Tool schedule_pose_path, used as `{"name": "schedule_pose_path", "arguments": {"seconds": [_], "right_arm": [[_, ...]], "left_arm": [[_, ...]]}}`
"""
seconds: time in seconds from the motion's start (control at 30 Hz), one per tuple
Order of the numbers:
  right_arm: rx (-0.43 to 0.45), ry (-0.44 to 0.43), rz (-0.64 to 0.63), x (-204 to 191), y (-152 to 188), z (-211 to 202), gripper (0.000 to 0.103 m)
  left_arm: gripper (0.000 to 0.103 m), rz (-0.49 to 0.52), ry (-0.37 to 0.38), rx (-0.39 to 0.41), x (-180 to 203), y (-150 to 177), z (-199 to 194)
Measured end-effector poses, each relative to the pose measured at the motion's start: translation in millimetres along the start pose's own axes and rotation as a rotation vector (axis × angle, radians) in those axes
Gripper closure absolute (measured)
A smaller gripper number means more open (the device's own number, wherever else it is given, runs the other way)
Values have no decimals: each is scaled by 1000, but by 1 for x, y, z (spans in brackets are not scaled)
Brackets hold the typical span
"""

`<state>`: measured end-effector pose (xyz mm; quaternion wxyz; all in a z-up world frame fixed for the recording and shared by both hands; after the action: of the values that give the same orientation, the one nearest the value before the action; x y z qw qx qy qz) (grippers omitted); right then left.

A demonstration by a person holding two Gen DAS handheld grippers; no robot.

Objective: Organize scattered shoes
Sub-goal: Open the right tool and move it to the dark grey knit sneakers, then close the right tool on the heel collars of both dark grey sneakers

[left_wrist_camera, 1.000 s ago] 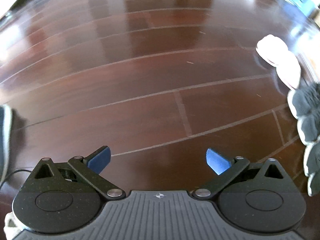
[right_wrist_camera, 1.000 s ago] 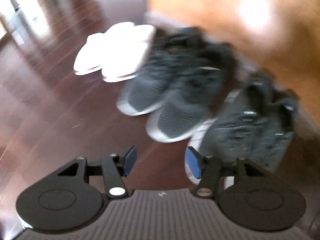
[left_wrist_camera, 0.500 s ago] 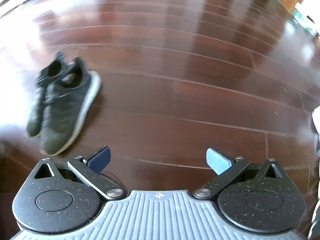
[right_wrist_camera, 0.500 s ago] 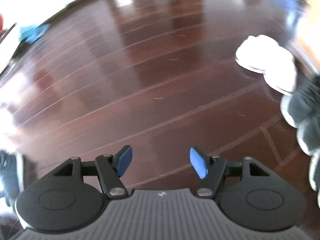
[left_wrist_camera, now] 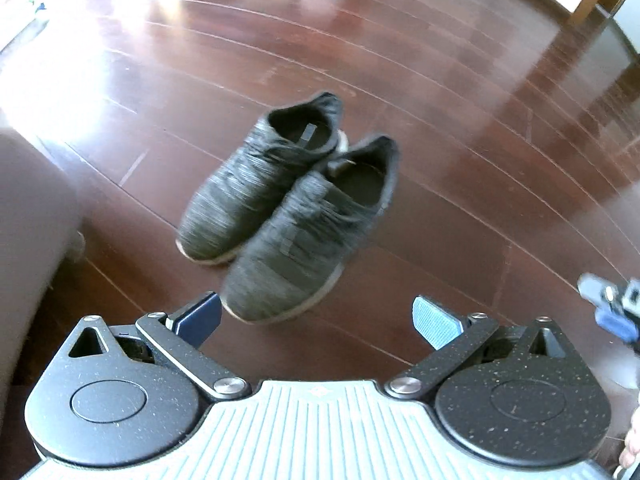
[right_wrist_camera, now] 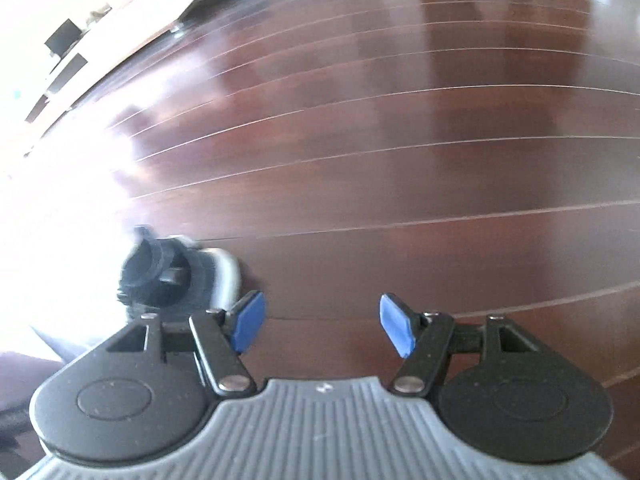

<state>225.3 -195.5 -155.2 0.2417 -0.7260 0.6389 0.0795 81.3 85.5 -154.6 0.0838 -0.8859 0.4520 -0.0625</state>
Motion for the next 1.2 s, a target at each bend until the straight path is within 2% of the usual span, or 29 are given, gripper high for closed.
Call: {"name": "schedule_pose_path", "arguments": {"seconds": [0.1,0.27,0.43,0.9,1.2], "right_arm": [[-37,-46,-3,-42,-13,31,36],[-113,-77,74,-99,-22,86,36],[-222,-67,225,-116,-30,143,36],[-410,135,307,-117,-20,225,37],[-422,161,270,-85,-21,228,39]], "left_arm": [[0,13,-20,-2,-22,-21,5],[0,-61,-4,4,-56,-53,11],[0,-129,-7,-32,-87,-63,25],[0,-191,-4,-58,-131,-85,44],[0,-204,15,-79,-137,-82,46]]}}
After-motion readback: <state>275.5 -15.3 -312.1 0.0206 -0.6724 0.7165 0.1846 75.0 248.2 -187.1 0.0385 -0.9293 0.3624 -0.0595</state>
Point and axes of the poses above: each gripper's, at about its wrist camera, not at the fingertips, and z roughly the way its jaws point, x to its right, y to its underside, the point moved 6 cm from there along z, roughly the way its jaws point, and after that the axes turned 4 degrees about -x, right-handed, at the moved point
